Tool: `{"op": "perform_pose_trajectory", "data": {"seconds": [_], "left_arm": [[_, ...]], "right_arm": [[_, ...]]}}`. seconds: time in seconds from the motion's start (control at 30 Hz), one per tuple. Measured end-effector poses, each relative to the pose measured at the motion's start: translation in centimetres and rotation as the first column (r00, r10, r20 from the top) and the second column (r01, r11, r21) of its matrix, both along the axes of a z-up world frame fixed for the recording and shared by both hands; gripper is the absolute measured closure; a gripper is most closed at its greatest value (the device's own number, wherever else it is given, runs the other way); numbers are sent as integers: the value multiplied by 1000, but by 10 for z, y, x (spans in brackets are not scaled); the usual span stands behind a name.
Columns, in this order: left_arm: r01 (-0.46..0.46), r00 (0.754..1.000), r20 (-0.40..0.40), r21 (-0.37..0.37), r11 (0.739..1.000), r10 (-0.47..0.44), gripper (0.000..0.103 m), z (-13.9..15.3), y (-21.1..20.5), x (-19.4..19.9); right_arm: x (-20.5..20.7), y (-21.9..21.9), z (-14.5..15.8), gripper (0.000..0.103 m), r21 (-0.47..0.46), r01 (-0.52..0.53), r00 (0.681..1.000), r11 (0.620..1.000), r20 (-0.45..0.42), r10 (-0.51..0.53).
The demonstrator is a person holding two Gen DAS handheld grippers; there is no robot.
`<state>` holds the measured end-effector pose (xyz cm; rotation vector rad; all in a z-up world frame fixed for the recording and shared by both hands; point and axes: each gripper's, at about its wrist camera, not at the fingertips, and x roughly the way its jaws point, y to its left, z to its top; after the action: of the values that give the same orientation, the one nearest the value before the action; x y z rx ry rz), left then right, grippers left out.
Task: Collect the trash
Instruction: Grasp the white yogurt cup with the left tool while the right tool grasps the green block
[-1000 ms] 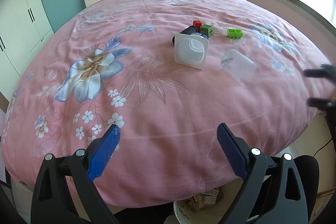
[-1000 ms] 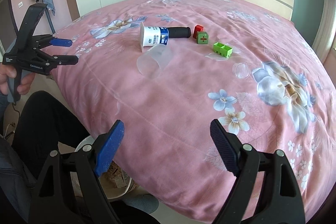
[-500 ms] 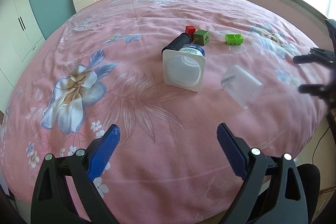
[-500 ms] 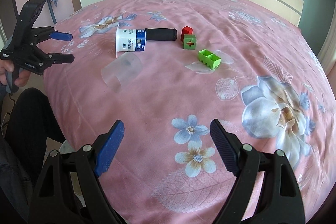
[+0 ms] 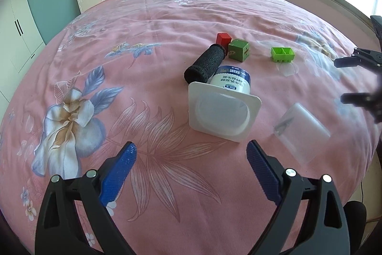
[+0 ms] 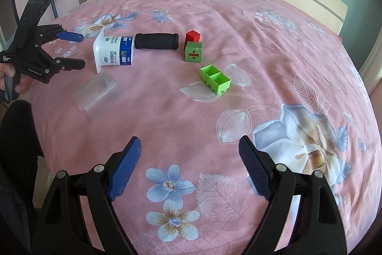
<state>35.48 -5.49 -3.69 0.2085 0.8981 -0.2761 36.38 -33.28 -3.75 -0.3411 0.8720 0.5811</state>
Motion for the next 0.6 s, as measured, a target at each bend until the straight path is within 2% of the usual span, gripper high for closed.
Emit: {"op": "perform_pose_trajectory", "data": {"seconds": [0.1,0.6], "left_arm": [[20,1000,-18,-33,999,-21,8,-2,-3,3],[53,998,-24,-8,999,-53,8,-16,-12,24]], "right_arm": [[10,0,-2,20,5,-6,1000,1000,-9,6],[55,12,-9,21,1,-26,1000,1000,-1,26]]}}
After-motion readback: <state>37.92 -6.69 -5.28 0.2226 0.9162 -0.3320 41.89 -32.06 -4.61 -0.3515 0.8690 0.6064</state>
